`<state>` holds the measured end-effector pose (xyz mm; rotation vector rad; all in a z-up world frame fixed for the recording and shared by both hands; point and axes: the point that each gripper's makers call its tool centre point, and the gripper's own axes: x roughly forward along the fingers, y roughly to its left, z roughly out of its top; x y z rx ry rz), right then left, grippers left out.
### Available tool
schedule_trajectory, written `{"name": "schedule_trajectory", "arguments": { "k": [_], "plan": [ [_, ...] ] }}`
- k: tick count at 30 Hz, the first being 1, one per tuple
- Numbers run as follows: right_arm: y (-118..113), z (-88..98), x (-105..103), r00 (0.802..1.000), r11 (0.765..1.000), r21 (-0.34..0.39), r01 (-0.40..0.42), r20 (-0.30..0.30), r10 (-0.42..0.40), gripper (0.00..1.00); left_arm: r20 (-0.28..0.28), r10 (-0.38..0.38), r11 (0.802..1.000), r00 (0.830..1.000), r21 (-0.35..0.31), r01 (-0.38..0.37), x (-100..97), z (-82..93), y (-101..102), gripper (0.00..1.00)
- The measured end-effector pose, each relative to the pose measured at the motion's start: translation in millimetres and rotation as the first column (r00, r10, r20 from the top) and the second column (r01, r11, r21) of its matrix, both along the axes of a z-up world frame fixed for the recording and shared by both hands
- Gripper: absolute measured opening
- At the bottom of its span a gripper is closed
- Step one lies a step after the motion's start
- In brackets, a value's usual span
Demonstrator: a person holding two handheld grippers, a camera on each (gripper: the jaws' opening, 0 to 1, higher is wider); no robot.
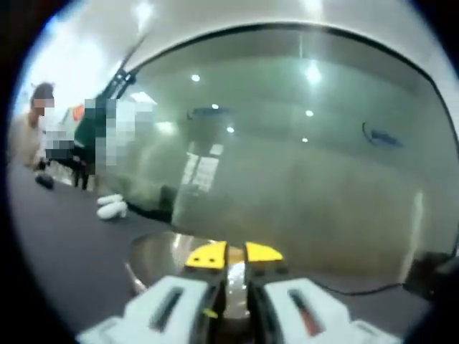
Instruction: Pick up the QQ candy scattered on the table and place it into the stainless steel bowl on the table
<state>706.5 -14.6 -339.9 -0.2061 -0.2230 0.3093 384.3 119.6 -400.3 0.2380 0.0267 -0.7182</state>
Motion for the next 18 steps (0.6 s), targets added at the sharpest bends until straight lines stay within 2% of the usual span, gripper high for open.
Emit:
{"name": "schedule_trajectory", "arguments": {
  "k": [2, 4, 6, 8, 12, 18],
  "plan": [
    [-2, -1.9, 2, 1.000, 1.000, -0.011, 0.016, -0.006, -0.017, 0.09, -0.001, -0.001, 1.000, 1.000, 0.002, 0.001, 0.1, 0.7, 0, 0.22],
    [-3, -3.5, 5, 1.000, 1.000, 0.019, 0.007, -0.029, -0.007, 0.09, 0.000, 0.002, 1.000, 1.000, 0.003, -0.002, 0.4, 2.0, 1, 0.22],
    [-4, -5.5, 7, 0.999, 1.000, 0.018, 0.007, -0.035, -0.006, 0.13, 0.000, 0.002, 1.000, 1.000, 0.001, -0.002, 0.4, 2.6, 1, 0.22],
    [2, -14.5, 8, 0.995, 0.998, 0.051, -0.035, -0.094, 0.039, 0.18, -0.001, 0.006, 1.000, 1.000, 0.008, -0.006, 0.8, 1.9, 2, 0.22],
    [0, -12.3, 6, 0.997, 0.998, 0.048, -0.033, -0.061, 0.036, 0.18, -0.004, 0.015, 1.000, 1.000, 0.010, -0.015, 1.8, 0.4, 2, 0.22],
    [-4, -12.1, 9, 0.996, 0.997, 0.071, -0.024, -0.081, 0.030, 0.18, 0.000, -0.002, 1.000, 1.000, 0.030, 0.002, -1.5, 2.0, -4, 0.22]
  ]
}}
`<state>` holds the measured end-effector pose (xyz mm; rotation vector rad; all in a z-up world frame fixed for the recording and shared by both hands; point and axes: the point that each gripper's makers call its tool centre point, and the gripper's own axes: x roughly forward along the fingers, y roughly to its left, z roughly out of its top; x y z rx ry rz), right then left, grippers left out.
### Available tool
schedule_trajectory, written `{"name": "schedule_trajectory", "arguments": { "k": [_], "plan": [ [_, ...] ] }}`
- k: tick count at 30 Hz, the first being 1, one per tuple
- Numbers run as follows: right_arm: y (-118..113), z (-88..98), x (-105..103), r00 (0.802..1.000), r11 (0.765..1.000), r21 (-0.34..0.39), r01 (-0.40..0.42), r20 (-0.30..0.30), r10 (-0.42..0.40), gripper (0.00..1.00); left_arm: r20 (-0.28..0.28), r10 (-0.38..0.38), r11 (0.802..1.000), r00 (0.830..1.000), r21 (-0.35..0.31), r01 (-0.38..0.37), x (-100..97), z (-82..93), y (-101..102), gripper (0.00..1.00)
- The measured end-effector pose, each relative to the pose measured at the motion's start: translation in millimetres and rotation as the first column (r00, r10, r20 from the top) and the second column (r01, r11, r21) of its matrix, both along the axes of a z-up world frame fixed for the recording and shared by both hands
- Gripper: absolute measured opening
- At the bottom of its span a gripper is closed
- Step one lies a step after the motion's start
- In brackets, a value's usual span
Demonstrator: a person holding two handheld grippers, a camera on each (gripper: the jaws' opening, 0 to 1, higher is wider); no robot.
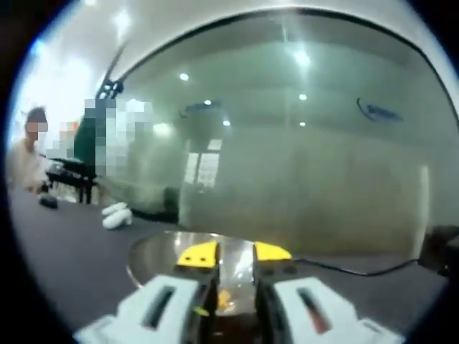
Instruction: Pick up the QQ candy scattered on the table and place it into the stainless steel bowl on the table
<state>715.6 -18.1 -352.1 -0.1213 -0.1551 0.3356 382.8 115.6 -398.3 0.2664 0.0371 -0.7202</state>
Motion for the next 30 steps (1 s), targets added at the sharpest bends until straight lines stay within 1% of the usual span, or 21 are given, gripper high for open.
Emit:
{"name": "schedule_trajectory", "arguments": {
  "k": [5, 7, 11, 16, 18, 19, 21, 23, 25, 26, 27, 28, 30],
  "plan": [
    [2, -1.1, -4, 1.000, 1.000, -0.010, -0.014, 0.005, 0.014, 0.17, 0.000, 0.010, 1.000, 1.000, -0.005, -0.010, -0.3, 1.0, 3, 0.22],
    [1, -0.5, -10, 1.000, 1.000, -0.002, -0.030, -0.003, 0.030, 0.17, -0.002, 0.009, 1.000, 1.000, 0.001, -0.009, -0.6, 0.1, 2, 0.22],
    [0, 3.1, -23, 0.998, 0.998, 0.006, -0.061, 0.002, 0.061, 0.16, 0.004, 0.004, 1.000, 1.000, 0.000, -0.004, -1.4, 2.0, -1, 0.22],
    [-3, 11.2, -41, 0.993, 0.993, 0.005, -0.114, 0.022, 0.114, 0.16, 0.004, 0.009, 1.000, 1.000, -0.027, -0.009, 0.1, 2.0, -2, 0.22],
    [-4, 9.3, -46, 0.991, 0.991, -0.008, -0.131, 0.006, 0.131, 0.17, 0.002, 0.010, 0.999, 1.000, -0.030, -0.010, 0.6, 1.1, -3, 0.22],
    [-6, 4.6, -47, 0.992, 0.992, -0.029, -0.124, -0.018, 0.124, 0.18, 0.001, 0.010, 0.999, 1.000, -0.031, -0.010, 0.6, 0.8, -4, 0.22],
    [-10, 2.4, -49, 0.990, 0.991, -0.011, -0.134, -0.038, 0.134, 0.18, 0.007, 0.001, 0.998, 1.000, -0.056, -0.001, -0.5, 4.0, -7, 0.23],
    [-8, 1.5, -56, 0.989, 0.990, -0.009, -0.143, -0.047, 0.142, 0.18, 0.012, 0.003, 0.999, 1.000, -0.050, -0.002, -0.9, 4.5, -7, 0.24],
    [-18, -0.7, -59, 0.988, 0.989, -0.003, -0.146, -0.055, 0.146, 0.18, 0.011, 0.006, 0.999, 1.000, -0.043, -0.006, -0.6, 3.8, -7, 0.24],
    [-16, -1.3, -65, 0.986, 0.988, 0.002, -0.157, -0.063, 0.156, 0.19, 0.010, 0.007, 0.999, 1.000, -0.044, -0.006, -0.6, 3.6, -7, 0.24],
    [-20, -2.6, -71, 0.985, 0.987, 0.003, -0.159, -0.072, 0.159, 0.19, 0.010, 0.008, 0.999, 1.000, -0.044, -0.007, -0.5, 3.6, -7, 0.23],
    [-28, -5.4, -77, 0.983, 0.987, 0.009, -0.162, -0.089, 0.162, 0.20, 0.011, 0.010, 0.999, 1.000, -0.042, -0.009, -0.2, 3.4, -6, 0.23],
    [-38, -10.0, -97, 0.975, 0.981, 0.022, -0.190, -0.109, 0.192, 0.21, 0.012, 0.014, 0.999, 1.000, -0.045, -0.013, 1.2, 3.0, -5, 0.23]
  ]
}}
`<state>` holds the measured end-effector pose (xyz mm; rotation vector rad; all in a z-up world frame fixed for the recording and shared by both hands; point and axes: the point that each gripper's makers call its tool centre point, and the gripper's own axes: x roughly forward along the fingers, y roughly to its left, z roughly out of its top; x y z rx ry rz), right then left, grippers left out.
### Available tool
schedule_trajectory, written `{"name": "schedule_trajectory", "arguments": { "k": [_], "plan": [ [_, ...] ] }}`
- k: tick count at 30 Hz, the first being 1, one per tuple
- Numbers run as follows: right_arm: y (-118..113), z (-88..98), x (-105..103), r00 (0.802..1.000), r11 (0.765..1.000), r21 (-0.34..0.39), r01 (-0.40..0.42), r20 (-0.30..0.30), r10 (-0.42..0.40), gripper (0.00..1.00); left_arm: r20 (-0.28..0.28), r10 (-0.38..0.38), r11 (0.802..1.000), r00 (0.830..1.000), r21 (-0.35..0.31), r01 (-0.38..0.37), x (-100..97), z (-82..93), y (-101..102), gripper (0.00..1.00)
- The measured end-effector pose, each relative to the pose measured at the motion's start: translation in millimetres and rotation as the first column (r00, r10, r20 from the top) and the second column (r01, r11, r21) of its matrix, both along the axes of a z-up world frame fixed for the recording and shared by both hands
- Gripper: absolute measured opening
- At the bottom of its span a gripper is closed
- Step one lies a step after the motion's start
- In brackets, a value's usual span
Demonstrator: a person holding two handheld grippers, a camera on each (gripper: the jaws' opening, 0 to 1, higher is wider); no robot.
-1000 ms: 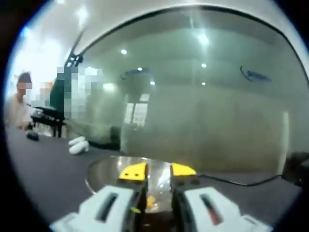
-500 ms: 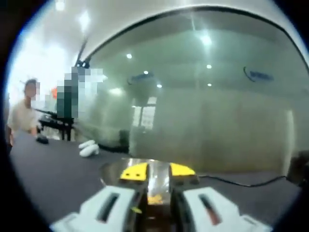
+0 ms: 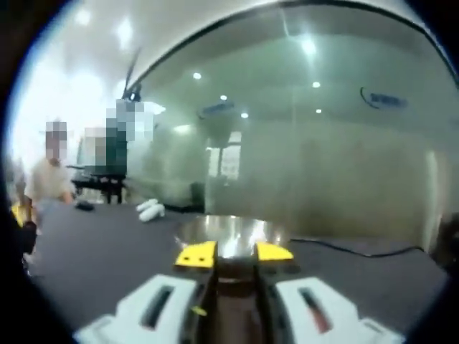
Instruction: Pick up the QQ candy scattered on the table and place it into the stainless steel bowl on the table
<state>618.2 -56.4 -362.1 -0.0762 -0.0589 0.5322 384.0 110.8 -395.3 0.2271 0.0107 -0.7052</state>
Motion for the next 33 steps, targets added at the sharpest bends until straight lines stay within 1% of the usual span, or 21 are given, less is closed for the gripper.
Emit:
{"name": "schedule_trajectory", "arguments": {
  "k": [2, 4, 5, 6, 7, 8, 9, 10, 11, 12, 13, 14, 16, 18, 19, 21, 23, 26, 30, 33],
  "plan": [
    [-9, -2.3, -14, 1.000, 1.000, -0.012, -0.004, -0.012, 0.004, 0.21, 0.000, 0.003, 1.000, 1.000, -0.005, -0.003, 1.8, -0.3, 0, 0.23],
    [-24, 8.0, -25, 1.000, 0.996, 0.091, 0.010, -0.018, -0.009, 0.20, -0.003, 0.000, 1.000, 1.000, -0.009, 0.000, 4.7, -1.0, -1, 0.23],
    [-27, 11.0, -29, 1.000, 0.994, 0.106, 0.009, -0.019, -0.007, 0.20, -0.006, -0.003, 1.000, 1.000, -0.004, 0.003, 5.8, -2.1, -3, 0.24],
    [-38, 16.8, -34, 1.000, 0.995, 0.095, 0.016, -0.016, -0.015, 0.20, -0.005, -0.005, 1.000, 1.000, 0.004, 0.005, 7.1, -2.8, -5, 0.24],
    [-43, 19.5, -41, 1.000, 0.994, 0.103, 0.021, -0.010, -0.020, 0.20, -0.006, -0.006, 1.000, 1.000, 0.007, 0.006, 8.5, -2.6, -7, 0.24],
    [-47, 19.1, -48, 1.000, 0.994, 0.107, 0.019, -0.004, -0.018, 0.20, -0.006, -0.006, 1.000, 1.000, 0.009, 0.006, 9.6, -2.2, -8, 0.25],
    [-49, 16.9, -56, 1.000, 0.995, 0.100, 0.007, 0.000, -0.007, 0.20, -0.004, -0.006, 1.000, 1.000, 0.009, 0.006, 10.5, -1.4, -9, 0.26],
    [-49, 9.9, -64, 1.000, 0.998, 0.055, -0.020, 0.003, 0.020, 0.20, 0.004, 0.007, 1.000, 1.000, 0.006, -0.007, 13.0, 0.0, -8, 0.27],
    [-50, 2.6, -70, 0.999, 0.999, 0.031, -0.030, -0.012, 0.031, 0.21, 0.016, 0.030, 1.000, 0.999, 0.004, -0.030, 16.3, 1.5, -6, 0.28],
    [-53, -6.6, -77, 0.998, 0.999, 0.030, -0.036, -0.048, 0.038, 0.21, 0.016, 0.034, 0.999, 0.999, 0.001, -0.034, 17.8, 1.2, -6, 0.29],
    [-55, -12.5, -86, 0.996, 0.997, 0.039, -0.059, -0.070, 0.062, 0.22, 0.016, 0.040, 0.999, 0.999, -0.012, -0.040, 19.5, 1.6, -5, 0.29],
    [-58, -14.8, -92, 0.995, 0.997, 0.034, -0.070, -0.071, 0.073, 0.24, 0.012, 0.046, 0.999, 0.999, -0.029, -0.046, 21.2, 2.3, -4, 0.30],
    [-62, -21.3, -108, 0.991, 0.995, 0.010, -0.101, -0.085, 0.102, 0.27, 0.009, 0.048, 0.998, 0.999, -0.034, -0.047, 21.6, 2.2, -4, 0.31],
    [-65, -31.0, -124, 0.984, 0.990, -0.035, -0.135, -0.127, 0.129, 0.27, 0.009, 0.044, 0.999, 0.999, -0.028, -0.044, 21.2, 1.2, -4, 0.32],
    [-67, -33.8, -129, 0.981, 0.989, -0.042, -0.141, -0.137, 0.134, 0.27, 0.009, 0.042, 0.999, 0.999, -0.026, -0.042, 21.0, 0.8, -3, 0.32],
    [-70, -34.3, -135, 0.982, 0.989, -0.032, -0.142, -0.131, 0.137, 0.27, 0.006, 0.037, 0.999, 0.999, -0.033, -0.037, 21.3, -0.3, -1, 0.31],
    [-72, -38.7, -141, 0.977, 0.989, -0.010, -0.150, -0.152, 0.147, 0.27, -0.002, 0.040, 0.998, 0.999, -0.042, -0.040, 23.4, -3.0, 2, 0.31],
    [-76, -46.6, -147, 0.975, 0.988, -0.023, -0.154, -0.164, 0.148, 0.27, -0.012, 0.051, 0.998, 0.999, -0.043, -0.051, 26.5, -7.3, 5, 0.31],
    [-78, -57.7, -156, 0.973, 0.985, -0.047, -0.163, -0.170, 0.153, 0.26, -0.008, 0.055, 0.997, 0.998, -0.047, -0.055, 26.8, -6.3, 5, 0.31],
    [-79, -62.9, -158, 0.975, 0.988, -0.036, -0.152, -0.170, 0.143, 0.26, -0.004, 0.054, 0.998, 0.999, -0.044, -0.054, 27.2, -6.4, 5, 0.31]
  ]
}}
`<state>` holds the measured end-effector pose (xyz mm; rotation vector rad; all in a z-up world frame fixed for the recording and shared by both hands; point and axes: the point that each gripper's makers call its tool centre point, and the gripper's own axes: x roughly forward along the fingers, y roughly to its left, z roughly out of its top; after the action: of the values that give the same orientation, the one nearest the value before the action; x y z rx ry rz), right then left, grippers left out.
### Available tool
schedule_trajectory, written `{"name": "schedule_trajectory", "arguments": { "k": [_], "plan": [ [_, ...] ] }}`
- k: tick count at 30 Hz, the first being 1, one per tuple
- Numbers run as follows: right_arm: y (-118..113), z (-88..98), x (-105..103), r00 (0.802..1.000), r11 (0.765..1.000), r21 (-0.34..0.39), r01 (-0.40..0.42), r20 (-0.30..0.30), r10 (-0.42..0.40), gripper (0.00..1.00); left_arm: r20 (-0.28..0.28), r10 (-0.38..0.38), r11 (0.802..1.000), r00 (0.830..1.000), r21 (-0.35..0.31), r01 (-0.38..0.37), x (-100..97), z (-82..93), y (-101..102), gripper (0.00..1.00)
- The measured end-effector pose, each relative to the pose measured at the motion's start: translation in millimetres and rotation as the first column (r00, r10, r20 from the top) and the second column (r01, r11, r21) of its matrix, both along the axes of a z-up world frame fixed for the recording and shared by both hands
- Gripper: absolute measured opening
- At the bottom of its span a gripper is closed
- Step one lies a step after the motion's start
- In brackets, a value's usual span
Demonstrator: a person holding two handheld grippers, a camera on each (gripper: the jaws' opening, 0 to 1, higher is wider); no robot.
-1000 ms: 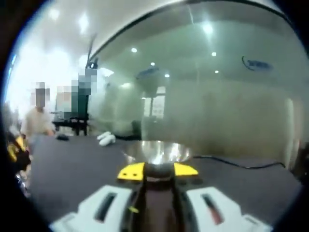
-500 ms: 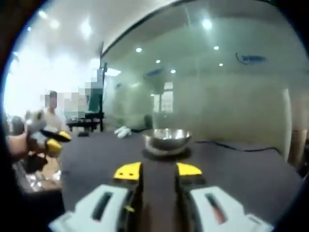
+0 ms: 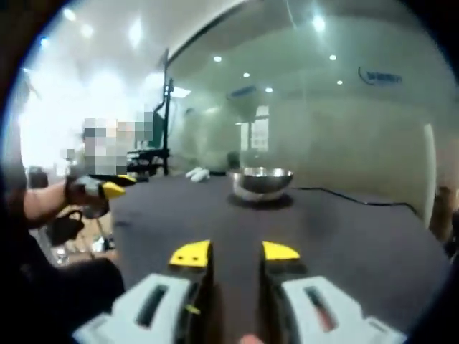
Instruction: Pick up the QQ candy scattered on the table and place it into the stainless steel bowl on the table
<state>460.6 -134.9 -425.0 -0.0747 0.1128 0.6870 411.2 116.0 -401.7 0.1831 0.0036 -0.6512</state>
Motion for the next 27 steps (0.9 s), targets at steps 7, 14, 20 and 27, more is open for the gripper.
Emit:
{"name": "schedule_trajectory", "arguments": {
  "k": [7, 14, 20, 27],
  "plan": [
    [4, -2.1, -7, 1.000, 0.996, -0.088, -0.022, 0.009, 0.023, 0.26, 0.007, 0.012, 1.000, 1.000, -0.016, -0.011, 2.2, 1.8, 2, 0.31],
    [9, -3.0, -12, 0.999, 0.996, -0.074, -0.041, -0.010, 0.040, 0.26, -0.001, 0.016, 1.000, 1.000, -0.010, -0.016, 0.6, -1.6, 5, 0.31],
    [12, -1.4, -14, 0.999, 0.997, -0.053, -0.048, -0.012, 0.048, 0.26, -0.001, 0.002, 1.000, 1.000, -0.007, -0.002, -2.0, -1.7, 3, 0.31],
    [7, -10.6, -10, 0.999, 0.998, -0.055, -0.015, -0.042, 0.013, 0.23, 0.002, -0.002, 1.000, 1.000, 0.008, 0.002, -2.7, -2.4, -1, 0.30]
  ]
}}
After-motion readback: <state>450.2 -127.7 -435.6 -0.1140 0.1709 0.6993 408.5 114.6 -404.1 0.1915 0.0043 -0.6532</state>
